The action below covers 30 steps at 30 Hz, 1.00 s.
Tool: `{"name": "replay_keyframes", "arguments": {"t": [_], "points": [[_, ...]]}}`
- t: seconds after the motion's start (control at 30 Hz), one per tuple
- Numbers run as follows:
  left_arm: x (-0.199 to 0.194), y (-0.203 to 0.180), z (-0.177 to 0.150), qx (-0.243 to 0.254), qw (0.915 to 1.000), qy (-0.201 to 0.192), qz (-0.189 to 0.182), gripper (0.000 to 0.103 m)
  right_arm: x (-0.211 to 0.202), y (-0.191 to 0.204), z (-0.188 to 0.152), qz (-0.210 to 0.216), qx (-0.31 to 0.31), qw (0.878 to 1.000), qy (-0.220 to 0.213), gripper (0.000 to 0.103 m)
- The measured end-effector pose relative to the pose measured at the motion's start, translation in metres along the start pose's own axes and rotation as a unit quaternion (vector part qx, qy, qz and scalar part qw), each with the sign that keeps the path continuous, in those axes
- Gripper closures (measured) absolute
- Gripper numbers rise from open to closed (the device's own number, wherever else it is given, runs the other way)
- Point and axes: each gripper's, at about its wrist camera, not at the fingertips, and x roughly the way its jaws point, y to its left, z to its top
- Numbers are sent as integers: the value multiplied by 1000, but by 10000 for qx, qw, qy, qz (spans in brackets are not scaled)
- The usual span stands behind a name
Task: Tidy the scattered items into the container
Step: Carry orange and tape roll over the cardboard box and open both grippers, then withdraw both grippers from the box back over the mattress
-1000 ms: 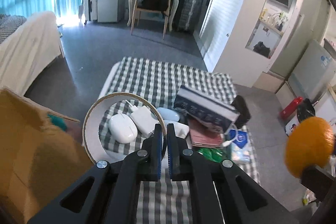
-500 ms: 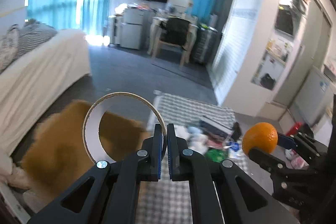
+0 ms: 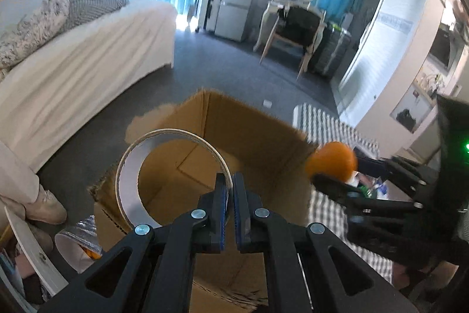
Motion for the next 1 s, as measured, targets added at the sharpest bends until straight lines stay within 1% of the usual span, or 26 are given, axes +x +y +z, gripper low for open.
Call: {"name": "replay_keyframes", "arguments": {"t": [0.13,0.3,0.47,0.5,0.53,0.6,0.63,0.67,0.73,0.77,0.8,0.83,0.87,0.93,1.0], "points": [[26,1,-7,19,9997,244,94,99,40,5,6,-62,-38,9992,388,47],[48,4,-12,-18,9988,449,196,99,58,11,11,0,-81,9983,572,46],[54,5,-11,30,9982,520,304,93,63,11,13,-41,-3,9979,654,46],[55,6,-9,36,9980,535,342,86,62,12,12,-64,-3,9980,630,46],[55,6,-9,21,9978,544,376,75,60,13,13,-76,-5,9982,602,46],[52,9,-8,-50,9978,544,365,61,56,13,15,-86,2,9983,577,44],[51,9,-9,-68,9978,537,376,60,54,13,15,-135,3,9983,559,42],[50,11,-9,-66,9978,540,385,59,52,11,15,-168,21,9983,552,37],[47,12,-9,-54,9977,511,453,49,50,8,13,-122,92,9985,530,36],[45,12,-9,-55,9976,494,484,46,48,6,12,-105,120,9985,521,36],[43,12,-8,-66,9975,474,513,41,46,5,11,-122,138,9986,496,34],[40,12,-8,-89,9977,417,530,37,44,4,11,-141,157,9987,466,32],[38,12,-7,-89,9978,383,542,36,42,3,11,-150,190,9988,435,29],[34,9,-6,-68,9979,331,545,33,36,1,11,-139,229,9990,364,29],[29,4,-3,-49,9980,288,556,32,28,-3,11,-157,267,9992,261,29]]}}
